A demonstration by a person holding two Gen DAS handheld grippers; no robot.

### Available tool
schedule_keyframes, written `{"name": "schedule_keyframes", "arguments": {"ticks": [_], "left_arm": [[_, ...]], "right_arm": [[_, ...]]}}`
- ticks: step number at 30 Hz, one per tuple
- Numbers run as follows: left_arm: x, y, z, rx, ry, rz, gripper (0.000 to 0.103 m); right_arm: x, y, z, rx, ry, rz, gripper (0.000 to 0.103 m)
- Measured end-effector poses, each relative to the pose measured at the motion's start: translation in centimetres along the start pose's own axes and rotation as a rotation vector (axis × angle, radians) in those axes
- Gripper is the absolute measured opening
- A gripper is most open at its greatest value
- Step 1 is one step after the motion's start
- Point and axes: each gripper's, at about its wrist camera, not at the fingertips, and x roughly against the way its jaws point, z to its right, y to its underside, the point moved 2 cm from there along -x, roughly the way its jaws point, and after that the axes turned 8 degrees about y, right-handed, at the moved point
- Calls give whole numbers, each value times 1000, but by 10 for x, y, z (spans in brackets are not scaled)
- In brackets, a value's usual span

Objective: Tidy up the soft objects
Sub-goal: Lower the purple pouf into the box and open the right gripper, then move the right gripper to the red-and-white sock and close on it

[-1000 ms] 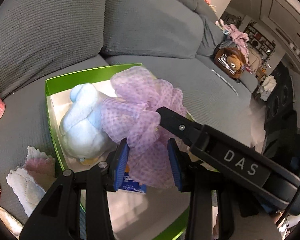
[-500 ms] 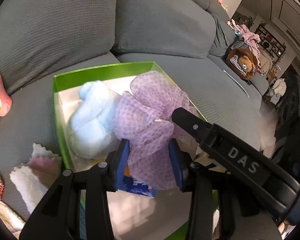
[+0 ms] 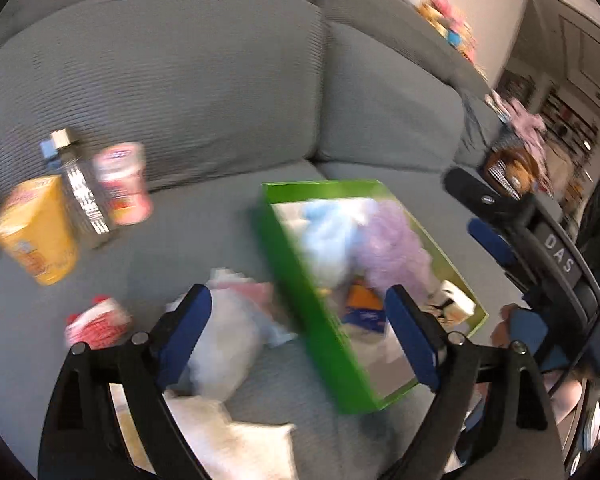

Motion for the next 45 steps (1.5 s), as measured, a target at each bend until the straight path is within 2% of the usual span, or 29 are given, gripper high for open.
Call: {"name": "schedule_keyframes", "arguments": {"ticks": [7, 11, 14, 17, 21, 23, 26, 29, 32, 35, 39, 41, 42, 45], "left_arm": [[53, 21, -60, 85, -172, 77, 88], [67, 36, -96, 175, -206, 85, 88], [71, 50, -126, 260, -213, 84, 88], [67, 59, -156, 351, -172, 81, 88], [53, 73, -192, 480, -120, 84, 88], [40, 76, -203, 539, -119, 41, 87], [24, 73, -209, 567, -101, 2, 85], [17, 71, -213, 592, -116, -5, 78], [8, 72, -217, 610, -114, -22, 75], [2, 75, -216, 580, -141, -56, 66], [0, 75, -216, 577, -122, -45, 64], [-3, 75, -216, 563, -116, -49, 60], [-4, 75, -216, 555, -114, -49, 55], [-7, 75, -214, 547, -79, -45, 41]], "right_arm": [[5, 12, -45, 79, -98, -33, 94], [2, 25, -78, 180, -88, -48, 95], [-7, 38, -103, 245, -98, -84, 95], [-19, 54, -127, 275, -138, -145, 95], [-39, 82, -163, 340, -210, -277, 94], [-50, 96, -181, 389, -236, -324, 94], [-75, 115, -201, 418, -256, -437, 94], [-108, 137, -207, 382, -261, -592, 94], [-130, 153, -205, 360, -254, -693, 79], [-143, 161, -204, 381, -226, -717, 74], [-159, 175, -207, 377, -279, -783, 63], [-165, 183, -207, 373, -285, -809, 61], [-168, 186, -207, 381, -278, -814, 55], [-170, 188, -201, 359, -297, -822, 53]]}}
